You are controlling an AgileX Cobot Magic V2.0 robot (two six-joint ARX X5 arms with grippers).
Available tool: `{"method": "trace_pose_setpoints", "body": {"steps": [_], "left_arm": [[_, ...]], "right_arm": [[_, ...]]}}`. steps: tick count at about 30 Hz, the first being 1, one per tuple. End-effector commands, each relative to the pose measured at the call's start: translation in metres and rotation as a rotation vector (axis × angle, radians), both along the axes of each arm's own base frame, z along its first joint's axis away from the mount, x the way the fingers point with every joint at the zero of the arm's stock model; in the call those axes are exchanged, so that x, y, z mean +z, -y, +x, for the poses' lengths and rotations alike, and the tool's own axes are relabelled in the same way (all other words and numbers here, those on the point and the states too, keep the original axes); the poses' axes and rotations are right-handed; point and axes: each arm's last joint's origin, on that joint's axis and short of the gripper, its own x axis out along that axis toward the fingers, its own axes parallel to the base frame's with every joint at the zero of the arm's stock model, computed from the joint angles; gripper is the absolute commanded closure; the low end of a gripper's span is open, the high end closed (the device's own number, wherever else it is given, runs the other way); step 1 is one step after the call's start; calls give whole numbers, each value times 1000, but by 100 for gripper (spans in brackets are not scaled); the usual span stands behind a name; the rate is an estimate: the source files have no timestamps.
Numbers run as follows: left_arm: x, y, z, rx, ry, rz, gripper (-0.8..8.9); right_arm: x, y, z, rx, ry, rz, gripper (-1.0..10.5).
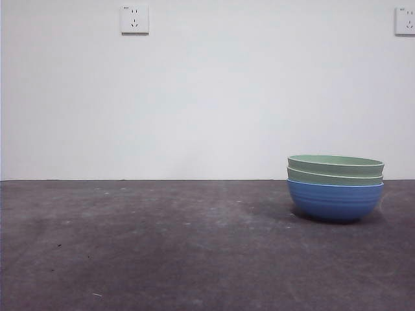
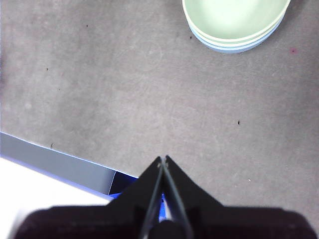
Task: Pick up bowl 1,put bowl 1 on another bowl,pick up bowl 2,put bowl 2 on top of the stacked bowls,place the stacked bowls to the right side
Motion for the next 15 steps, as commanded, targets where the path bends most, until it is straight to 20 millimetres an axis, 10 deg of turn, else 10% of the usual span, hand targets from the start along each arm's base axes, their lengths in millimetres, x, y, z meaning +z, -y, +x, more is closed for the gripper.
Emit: {"method": "trace_pose_setpoints", "body": {"steps": [1, 8, 15], "left_arm": [[-4, 0, 0, 1, -11, -10, 817], [-4, 0, 0, 1, -11, -10, 817], [-4, 0, 0, 1, -11, -10, 817]], "right_arm": [[0, 0, 0, 3, 4, -3, 944], [1, 0, -1, 6, 21, -7, 944], [27, 17, -18, -108, 432, -14, 944]]}}
